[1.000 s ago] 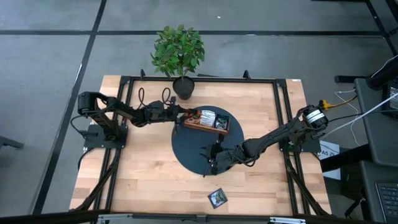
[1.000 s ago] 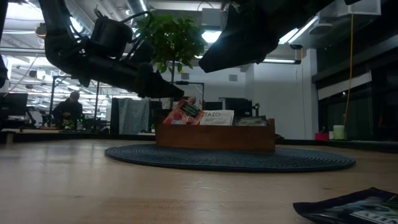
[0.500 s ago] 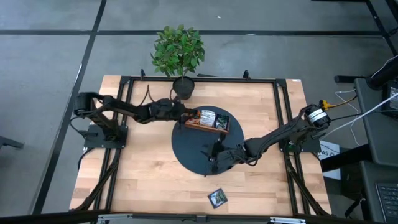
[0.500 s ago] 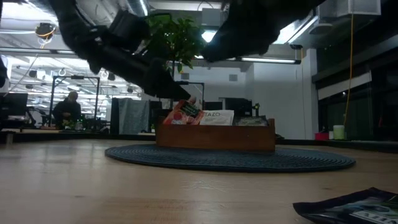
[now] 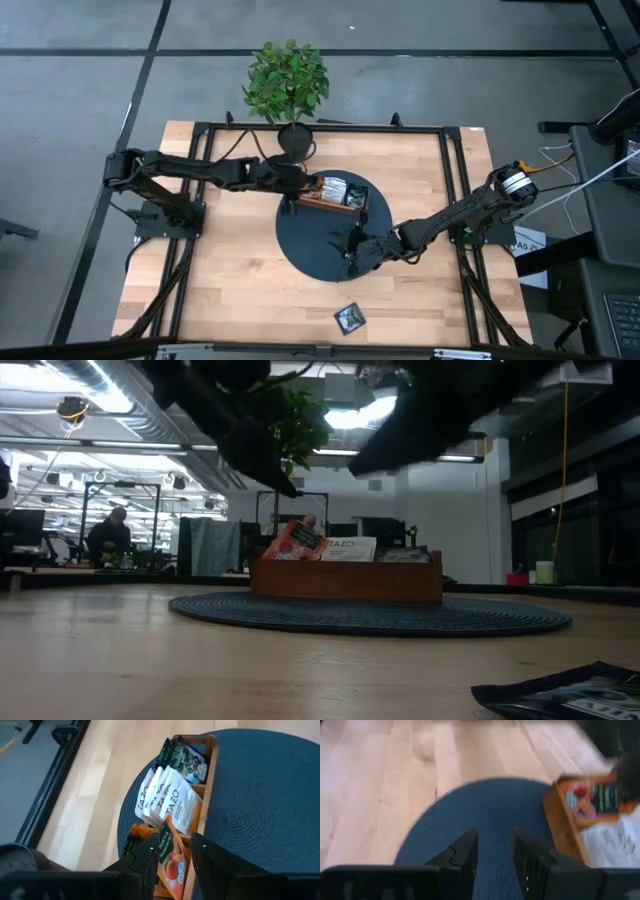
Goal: Pick & Place Tea
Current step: Put the orange tea bag into the left side of the wooden organizer
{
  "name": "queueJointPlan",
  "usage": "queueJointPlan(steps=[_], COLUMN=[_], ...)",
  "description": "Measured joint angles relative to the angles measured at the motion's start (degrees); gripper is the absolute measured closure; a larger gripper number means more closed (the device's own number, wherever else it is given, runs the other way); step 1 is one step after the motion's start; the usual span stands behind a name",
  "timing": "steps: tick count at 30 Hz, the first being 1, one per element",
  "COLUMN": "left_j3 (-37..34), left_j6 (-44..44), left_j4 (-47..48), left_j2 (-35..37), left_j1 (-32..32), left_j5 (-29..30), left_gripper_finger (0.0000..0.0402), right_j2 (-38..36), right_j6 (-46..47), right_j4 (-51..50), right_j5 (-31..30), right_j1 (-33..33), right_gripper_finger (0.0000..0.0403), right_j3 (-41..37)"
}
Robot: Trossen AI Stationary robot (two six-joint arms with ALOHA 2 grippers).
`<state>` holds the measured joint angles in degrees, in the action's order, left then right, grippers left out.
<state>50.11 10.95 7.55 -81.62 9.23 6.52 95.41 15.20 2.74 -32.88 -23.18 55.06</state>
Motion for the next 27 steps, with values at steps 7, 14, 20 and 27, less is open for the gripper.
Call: queueJointPlan(steps=[7, 14, 20, 27], left_j3=[6.8, 11.4, 15.6, 21.4], left_j6=[3.4, 6.1, 6.6, 7.8], left_j4=[8.6, 12.3, 16.2, 22.3], left_j2=[-0.4, -1.3, -7.4, -14.3], left_j1=[-0.3, 1.4, 3.1, 3.3], left_j5=[2.1, 2.4, 0.6, 2.3], left_gripper_finger=[0.029, 0.029, 0.029, 0.029], right_j2=[-6.0, -12.7, -14.0, -14.0], right_j6=[2.6, 2.6, 2.5, 3.0], right_j4=[13.4, 19.7, 21.3, 23.1], right_j5=[0.1, 1.5, 1.5, 1.5], right_j1=[0.0, -0.9, -1.3, -1.3], right_gripper_finger=[0.0286, 0.0286, 0.0286, 0.0286], right_j3=[-11.4, -18.6, -21.4, -23.2])
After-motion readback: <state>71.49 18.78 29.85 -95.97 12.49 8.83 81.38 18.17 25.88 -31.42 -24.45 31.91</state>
